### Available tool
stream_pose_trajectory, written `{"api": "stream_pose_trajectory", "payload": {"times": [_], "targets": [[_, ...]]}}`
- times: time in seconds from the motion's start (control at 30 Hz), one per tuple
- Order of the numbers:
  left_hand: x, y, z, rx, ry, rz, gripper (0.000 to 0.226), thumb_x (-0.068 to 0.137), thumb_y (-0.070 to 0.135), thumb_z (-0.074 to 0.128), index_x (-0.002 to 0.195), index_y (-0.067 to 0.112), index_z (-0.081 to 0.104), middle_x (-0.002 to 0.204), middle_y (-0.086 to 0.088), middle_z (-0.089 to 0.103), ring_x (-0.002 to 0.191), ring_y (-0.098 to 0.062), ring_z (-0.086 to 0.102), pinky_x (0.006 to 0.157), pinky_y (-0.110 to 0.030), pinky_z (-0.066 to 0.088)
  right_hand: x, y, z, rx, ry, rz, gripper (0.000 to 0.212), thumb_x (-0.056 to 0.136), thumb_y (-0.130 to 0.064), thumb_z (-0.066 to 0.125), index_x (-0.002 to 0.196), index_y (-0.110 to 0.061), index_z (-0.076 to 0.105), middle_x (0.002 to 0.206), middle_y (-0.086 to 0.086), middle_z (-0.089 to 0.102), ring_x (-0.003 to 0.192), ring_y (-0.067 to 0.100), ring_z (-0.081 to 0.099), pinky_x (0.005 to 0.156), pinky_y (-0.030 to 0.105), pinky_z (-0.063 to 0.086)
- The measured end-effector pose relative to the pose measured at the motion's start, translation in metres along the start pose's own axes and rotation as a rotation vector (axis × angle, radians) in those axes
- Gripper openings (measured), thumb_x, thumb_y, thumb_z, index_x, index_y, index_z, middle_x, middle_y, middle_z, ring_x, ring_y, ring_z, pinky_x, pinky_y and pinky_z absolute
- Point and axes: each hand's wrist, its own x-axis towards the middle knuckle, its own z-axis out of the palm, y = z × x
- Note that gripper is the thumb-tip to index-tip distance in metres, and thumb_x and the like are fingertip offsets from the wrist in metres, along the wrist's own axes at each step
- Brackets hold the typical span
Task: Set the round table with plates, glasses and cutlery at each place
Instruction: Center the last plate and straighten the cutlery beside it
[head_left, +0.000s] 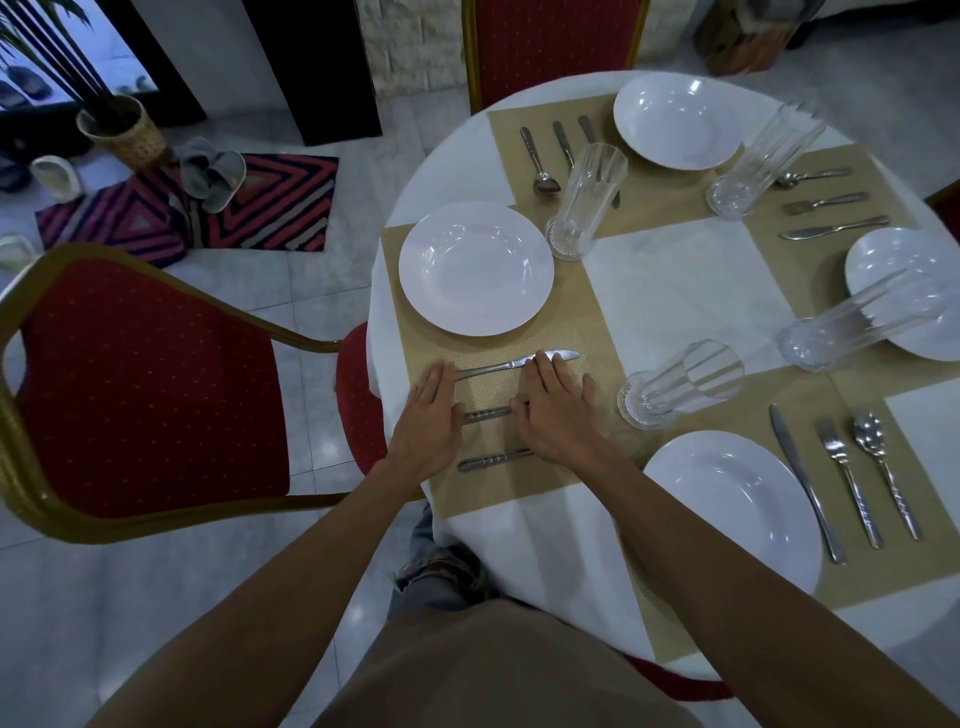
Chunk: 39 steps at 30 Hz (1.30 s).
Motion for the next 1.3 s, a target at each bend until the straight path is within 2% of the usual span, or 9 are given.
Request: {"api": "stream_pose_trajectory", "payload": {"times": [0.07, 0.13, 0.17, 0.23, 0.4, 0.5, 0.67, 0.9, 1.3], "targets": [[-0.001, 0.001, -0.004, -0.101, 0.006, -0.085, 0.060, 0.104, 0.010, 0.035, 0.156, 0.005, 0.005, 0.164, -0.015, 0.010, 0.152, -0.029, 0.013, 0.123, -0.036, 0.016, 0.000, 0.001, 0.000, 0.010, 0.006, -0.003, 0.066, 0.102, -0.045, 0.028, 0.157, -0.012, 0.013, 0.166, 0.007, 0.007, 0.154, 0.025, 0.001, 0.117, 0.060, 0.007], [0.000, -0.001, -0.009, -0.148, 0.002, -0.125, 0.065, 0.101, 0.002, 0.037, 0.156, 0.006, 0.004, 0.159, -0.020, 0.023, 0.142, -0.036, 0.034, 0.115, -0.046, 0.036, 0.000, 0.002, -0.002, 0.018, 0.019, -0.005, 0.065, 0.102, -0.045, 0.029, 0.157, -0.012, 0.015, 0.166, 0.006, 0.008, 0.154, 0.025, 0.002, 0.117, 0.060, 0.007], [0.000, -0.002, -0.011, -0.156, 0.001, -0.130, 0.067, 0.099, -0.001, 0.039, 0.157, 0.006, 0.004, 0.158, -0.020, 0.026, 0.139, -0.036, 0.038, 0.111, -0.047, 0.040, 0.001, 0.002, -0.003, 0.019, 0.021, -0.007, 0.065, 0.102, -0.044, 0.030, 0.157, -0.012, 0.015, 0.166, 0.006, 0.008, 0.154, 0.025, 0.002, 0.117, 0.060, 0.007], [-0.001, -0.003, -0.013, -0.154, 0.004, -0.125, 0.068, 0.099, -0.002, 0.039, 0.157, 0.008, 0.005, 0.161, -0.016, 0.021, 0.143, -0.033, 0.035, 0.114, -0.045, 0.036, 0.002, 0.003, -0.005, 0.018, 0.015, -0.009, 0.064, 0.103, -0.044, 0.030, 0.157, -0.013, 0.016, 0.167, 0.006, 0.007, 0.154, 0.025, 0.001, 0.118, 0.060, 0.007], [-0.003, -0.002, -0.008, -0.059, 0.030, -0.117, 0.066, 0.098, -0.003, 0.037, 0.157, 0.008, 0.008, 0.165, -0.011, 0.009, 0.152, -0.026, 0.011, 0.120, -0.036, 0.018, 0.003, 0.001, -0.006, 0.002, 0.006, -0.017, 0.064, 0.103, -0.044, 0.031, 0.156, -0.012, 0.017, 0.166, 0.007, 0.009, 0.153, 0.025, 0.003, 0.118, 0.060, 0.009], [-0.005, -0.002, -0.003, 0.021, 0.031, -0.059, 0.065, 0.097, -0.004, 0.036, 0.156, 0.004, 0.011, 0.165, -0.011, 0.006, 0.153, -0.024, 0.001, 0.124, -0.039, 0.010, 0.005, 0.000, -0.004, -0.008, -0.024, -0.021, 0.065, 0.104, -0.044, 0.030, 0.157, -0.012, 0.014, 0.166, 0.006, 0.006, 0.153, 0.025, 0.002, 0.118, 0.060, 0.008], [-0.007, 0.000, 0.001, 0.083, 0.005, -0.059, 0.066, 0.094, -0.005, 0.037, 0.156, 0.003, 0.013, 0.165, -0.010, 0.004, 0.153, -0.024, -0.004, 0.124, -0.048, 0.009, 0.008, -0.001, -0.003, -0.034, -0.043, -0.031, 0.065, 0.104, -0.045, 0.029, 0.157, -0.011, 0.013, 0.166, 0.007, 0.007, 0.153, 0.025, 0.002, 0.117, 0.060, 0.009], [-0.007, 0.002, 0.000, 0.119, -0.013, -0.071, 0.066, 0.095, -0.002, 0.037, 0.156, 0.006, 0.012, 0.166, -0.009, 0.001, 0.153, -0.024, -0.005, 0.124, -0.048, 0.010, 0.008, 0.001, -0.004, -0.008, -0.052, -0.032, 0.065, 0.103, -0.044, 0.031, 0.156, -0.010, 0.014, 0.166, 0.007, 0.008, 0.153, 0.026, 0.003, 0.117, 0.060, 0.010], [-0.007, 0.003, 0.003, 0.143, -0.035, -0.084, 0.073, 0.093, -0.002, 0.038, 0.157, 0.007, 0.005, 0.165, -0.009, -0.006, 0.152, -0.025, -0.011, 0.123, -0.047, 0.002, 0.006, 0.004, -0.002, 0.006, -0.036, -0.027, 0.064, 0.104, -0.044, 0.029, 0.156, -0.010, 0.016, 0.165, 0.008, 0.010, 0.153, 0.026, 0.005, 0.117, 0.062, 0.011]]}}
